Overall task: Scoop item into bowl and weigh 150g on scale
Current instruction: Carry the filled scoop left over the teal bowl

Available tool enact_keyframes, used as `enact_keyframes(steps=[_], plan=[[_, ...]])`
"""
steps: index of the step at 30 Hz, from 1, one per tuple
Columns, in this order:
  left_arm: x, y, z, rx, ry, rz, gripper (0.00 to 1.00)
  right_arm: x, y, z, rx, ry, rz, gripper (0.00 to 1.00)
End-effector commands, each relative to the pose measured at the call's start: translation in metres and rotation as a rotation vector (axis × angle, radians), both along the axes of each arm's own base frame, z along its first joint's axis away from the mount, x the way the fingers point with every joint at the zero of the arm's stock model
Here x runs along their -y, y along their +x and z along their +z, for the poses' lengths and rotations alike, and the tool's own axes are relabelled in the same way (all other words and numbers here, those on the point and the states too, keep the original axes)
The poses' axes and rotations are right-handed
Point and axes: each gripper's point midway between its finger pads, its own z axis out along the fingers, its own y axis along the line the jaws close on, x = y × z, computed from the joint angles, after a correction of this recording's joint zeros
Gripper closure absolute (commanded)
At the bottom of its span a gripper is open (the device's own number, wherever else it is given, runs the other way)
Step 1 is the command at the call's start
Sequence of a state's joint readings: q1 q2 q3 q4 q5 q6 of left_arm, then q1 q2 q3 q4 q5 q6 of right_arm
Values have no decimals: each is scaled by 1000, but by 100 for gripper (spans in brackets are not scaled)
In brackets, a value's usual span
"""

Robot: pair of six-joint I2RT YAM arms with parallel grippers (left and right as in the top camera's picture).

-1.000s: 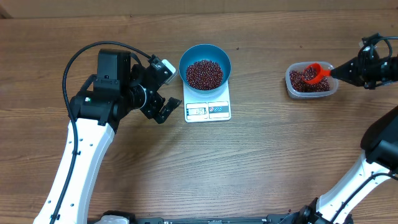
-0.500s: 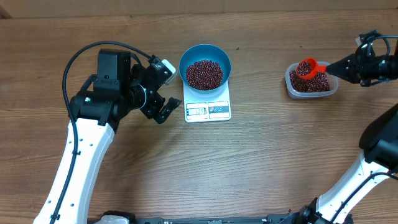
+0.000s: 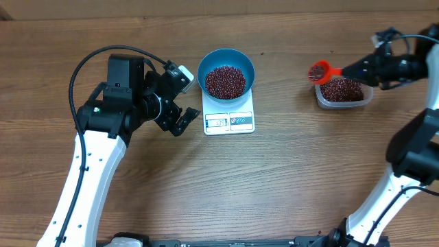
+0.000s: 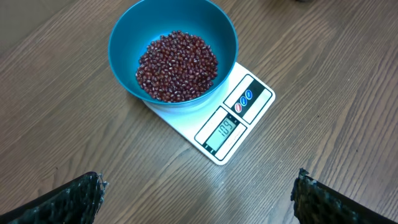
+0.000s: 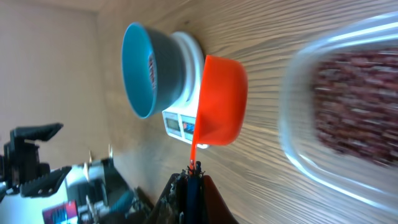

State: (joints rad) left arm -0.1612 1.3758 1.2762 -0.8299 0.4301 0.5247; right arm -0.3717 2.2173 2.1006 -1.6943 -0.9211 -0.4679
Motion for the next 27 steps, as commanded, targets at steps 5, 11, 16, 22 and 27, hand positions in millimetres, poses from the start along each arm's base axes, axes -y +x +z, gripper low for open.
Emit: enact_keyframes(steps=[5, 11, 16, 22, 27], plan=[[0, 4, 7, 24, -2, -7, 1, -52, 5, 12, 19, 78, 84, 96], [0, 4, 7, 24, -1, -7, 1, -87, 7, 24, 35, 70, 150, 96], [0, 4, 7, 24, -1, -7, 0, -117, 7, 38, 61, 56, 205, 96], [0, 4, 7, 24, -2, -7, 0, -148, 10, 45, 71, -27, 238, 96], [0, 4, 7, 24, -2, -7, 0, -175, 15, 44, 96, -141, 255, 96]])
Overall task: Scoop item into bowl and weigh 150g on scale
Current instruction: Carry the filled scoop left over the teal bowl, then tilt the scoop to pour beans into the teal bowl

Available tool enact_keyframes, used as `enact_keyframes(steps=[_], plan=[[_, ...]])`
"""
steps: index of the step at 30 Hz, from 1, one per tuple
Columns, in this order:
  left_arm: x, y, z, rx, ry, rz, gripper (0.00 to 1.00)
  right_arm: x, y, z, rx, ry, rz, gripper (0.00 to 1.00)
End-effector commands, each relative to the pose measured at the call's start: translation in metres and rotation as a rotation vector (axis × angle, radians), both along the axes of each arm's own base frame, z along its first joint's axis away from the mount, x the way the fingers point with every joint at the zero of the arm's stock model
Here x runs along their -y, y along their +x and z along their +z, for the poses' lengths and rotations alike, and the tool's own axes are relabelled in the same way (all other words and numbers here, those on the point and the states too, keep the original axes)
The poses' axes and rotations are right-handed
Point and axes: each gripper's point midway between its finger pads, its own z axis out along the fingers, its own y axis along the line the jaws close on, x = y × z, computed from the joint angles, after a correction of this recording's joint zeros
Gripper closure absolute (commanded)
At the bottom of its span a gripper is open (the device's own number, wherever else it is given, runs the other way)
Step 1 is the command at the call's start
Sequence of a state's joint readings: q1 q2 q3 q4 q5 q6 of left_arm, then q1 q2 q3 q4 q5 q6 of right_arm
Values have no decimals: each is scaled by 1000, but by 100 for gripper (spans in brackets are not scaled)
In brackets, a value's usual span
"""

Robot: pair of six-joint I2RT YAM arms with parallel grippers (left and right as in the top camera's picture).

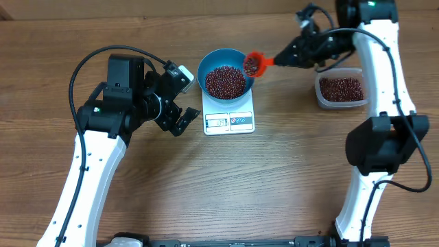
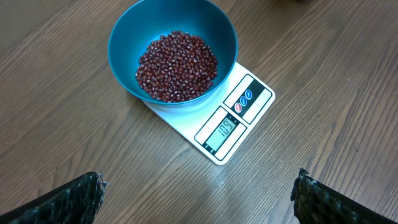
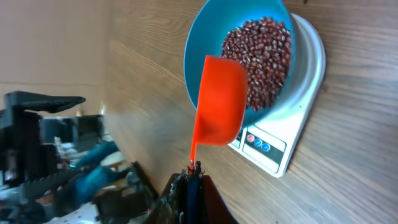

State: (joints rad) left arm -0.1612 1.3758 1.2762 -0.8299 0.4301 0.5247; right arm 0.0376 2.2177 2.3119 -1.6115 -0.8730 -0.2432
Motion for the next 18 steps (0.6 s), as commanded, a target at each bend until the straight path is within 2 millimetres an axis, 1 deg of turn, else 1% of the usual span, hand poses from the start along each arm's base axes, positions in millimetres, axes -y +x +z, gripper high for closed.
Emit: enact_keyframes(steps=[1, 5, 9, 12, 15, 18], plan=[[0, 4, 7, 24, -1, -7, 1, -14, 6, -2, 7, -104, -32, 96], [0, 4, 7, 24, -1, -7, 0, -26, 13, -13, 32, -257, -77, 96], [0, 4, 7, 25, -1, -7, 0, -36, 16, -21, 86, -417, -105, 96], [0, 4, 7, 24, -1, -7, 1, -44, 17, -22, 143, -526, -114, 96], [0, 4, 7, 24, -1, -7, 0, -51, 17, -18, 215, -628, -115, 96], [0, 4, 7, 24, -2, -7, 0, -53, 19, -13, 281, -739, -150, 96]])
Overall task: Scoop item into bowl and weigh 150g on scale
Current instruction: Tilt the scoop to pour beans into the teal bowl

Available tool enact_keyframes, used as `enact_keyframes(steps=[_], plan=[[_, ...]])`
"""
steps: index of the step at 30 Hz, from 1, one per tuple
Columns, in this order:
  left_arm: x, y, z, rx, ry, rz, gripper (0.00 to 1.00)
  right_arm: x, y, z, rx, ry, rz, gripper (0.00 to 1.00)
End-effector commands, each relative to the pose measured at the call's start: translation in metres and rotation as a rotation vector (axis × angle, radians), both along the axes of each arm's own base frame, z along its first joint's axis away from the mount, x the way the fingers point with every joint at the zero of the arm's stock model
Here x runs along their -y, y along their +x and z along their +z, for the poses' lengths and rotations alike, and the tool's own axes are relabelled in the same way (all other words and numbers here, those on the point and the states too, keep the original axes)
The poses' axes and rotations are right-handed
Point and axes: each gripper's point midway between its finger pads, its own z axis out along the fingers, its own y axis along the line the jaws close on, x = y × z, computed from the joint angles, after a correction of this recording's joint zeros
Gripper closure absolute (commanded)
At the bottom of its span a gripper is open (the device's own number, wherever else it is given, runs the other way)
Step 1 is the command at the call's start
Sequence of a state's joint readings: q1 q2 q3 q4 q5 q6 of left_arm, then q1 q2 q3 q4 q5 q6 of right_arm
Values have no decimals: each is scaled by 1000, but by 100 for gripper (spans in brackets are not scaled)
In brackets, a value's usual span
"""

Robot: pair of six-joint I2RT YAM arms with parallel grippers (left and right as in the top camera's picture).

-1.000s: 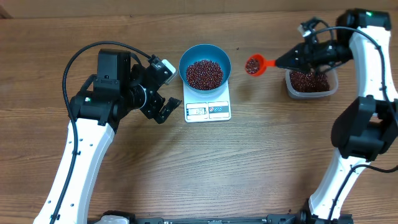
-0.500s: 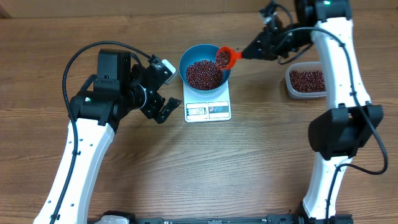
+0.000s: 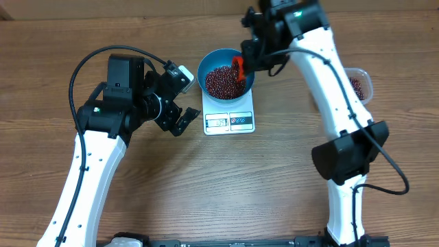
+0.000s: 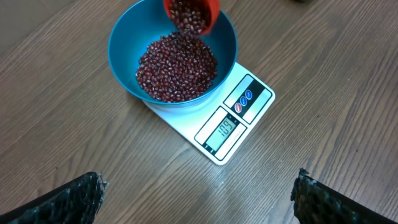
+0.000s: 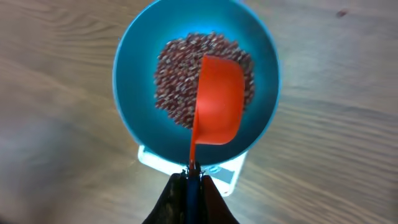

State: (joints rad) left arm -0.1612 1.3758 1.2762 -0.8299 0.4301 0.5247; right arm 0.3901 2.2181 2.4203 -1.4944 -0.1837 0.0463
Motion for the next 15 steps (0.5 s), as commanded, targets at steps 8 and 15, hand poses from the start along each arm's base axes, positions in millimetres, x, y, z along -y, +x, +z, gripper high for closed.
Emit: enact_keyframes(steps=[8, 15], plan=[[0, 4, 7, 24, -2, -7, 1, 1, 12, 18, 250, -349, -62, 96], [0, 4, 7, 24, -2, -7, 0, -9, 10, 20, 275, -360, -47, 96]])
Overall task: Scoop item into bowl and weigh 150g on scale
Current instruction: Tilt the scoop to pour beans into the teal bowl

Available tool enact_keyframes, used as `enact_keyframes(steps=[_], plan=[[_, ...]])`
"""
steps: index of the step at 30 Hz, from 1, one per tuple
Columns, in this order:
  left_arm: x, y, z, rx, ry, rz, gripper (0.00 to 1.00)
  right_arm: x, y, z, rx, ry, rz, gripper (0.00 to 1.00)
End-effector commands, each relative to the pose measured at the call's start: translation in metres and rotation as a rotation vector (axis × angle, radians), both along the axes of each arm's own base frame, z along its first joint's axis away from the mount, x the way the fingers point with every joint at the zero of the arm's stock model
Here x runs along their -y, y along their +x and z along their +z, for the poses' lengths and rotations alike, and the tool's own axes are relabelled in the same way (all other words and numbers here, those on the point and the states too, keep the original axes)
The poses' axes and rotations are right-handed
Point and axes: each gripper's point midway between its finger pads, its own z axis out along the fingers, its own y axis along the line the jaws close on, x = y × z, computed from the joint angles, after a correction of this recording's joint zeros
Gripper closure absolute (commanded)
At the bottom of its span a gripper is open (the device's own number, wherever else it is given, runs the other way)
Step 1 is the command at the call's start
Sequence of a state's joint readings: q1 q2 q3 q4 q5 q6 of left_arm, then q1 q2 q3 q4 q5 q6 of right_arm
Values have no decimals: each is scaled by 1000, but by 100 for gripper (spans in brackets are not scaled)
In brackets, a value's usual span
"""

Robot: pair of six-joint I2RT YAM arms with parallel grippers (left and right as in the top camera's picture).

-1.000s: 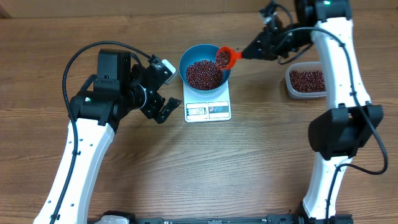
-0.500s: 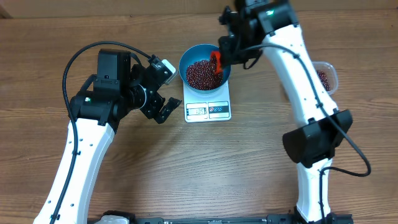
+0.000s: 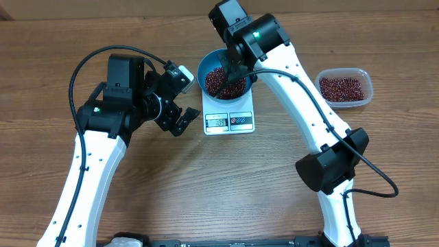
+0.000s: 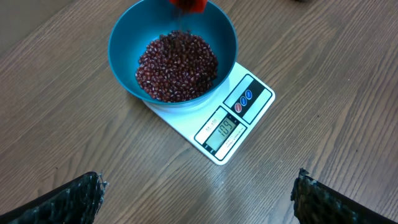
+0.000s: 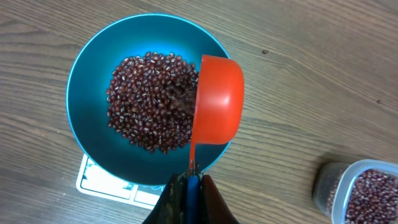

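A blue bowl (image 3: 204,66) of red beans (image 4: 177,65) stands on a white scale (image 3: 228,121) with a lit display (image 4: 227,129). My right gripper (image 5: 191,180) is shut on the thin handle of an orange scoop (image 5: 216,99), tipped sideways over the bowl's right rim with beans spilling from it. In the left wrist view only the scoop's edge (image 4: 188,5) shows at the top. My left gripper (image 3: 180,118) hangs open left of the scale, its fingertips (image 4: 79,198) wide apart above bare wood.
A clear plastic tub (image 3: 346,88) holding more red beans sits at the right of the wooden table (image 3: 206,178). The right arm (image 3: 302,96) reaches across from the right, above the scale's far side.
The right arm has swung further left and the wrist has turned, so the scoop now lies tipped at the bowl's right rim, with beans leaving it. The left arm has not moved.
The right gripper held the filled scoop just left of the bean tub. Then it carried it to the bowl's right edge, then over the beans in the bowl. Now the scoop is tipped there. The left gripper stayed open beside the scale throughout.
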State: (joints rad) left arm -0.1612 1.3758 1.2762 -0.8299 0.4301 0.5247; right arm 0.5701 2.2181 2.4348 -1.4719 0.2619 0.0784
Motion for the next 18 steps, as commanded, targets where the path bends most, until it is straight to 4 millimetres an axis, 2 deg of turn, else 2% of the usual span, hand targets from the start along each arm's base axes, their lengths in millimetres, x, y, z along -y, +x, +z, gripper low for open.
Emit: enact_keyframes(steps=[1, 8, 18], plan=[[0, 4, 7, 24, -2, -7, 1, 5, 9, 13, 60, -13, -32, 96], [0, 4, 7, 24, -1, -7, 0, 2, 7, 11, 43, 8, -21, 96], [0, 4, 7, 25, -2, -7, 0, -8, 2, 12, -32, 154, 19, 96]])
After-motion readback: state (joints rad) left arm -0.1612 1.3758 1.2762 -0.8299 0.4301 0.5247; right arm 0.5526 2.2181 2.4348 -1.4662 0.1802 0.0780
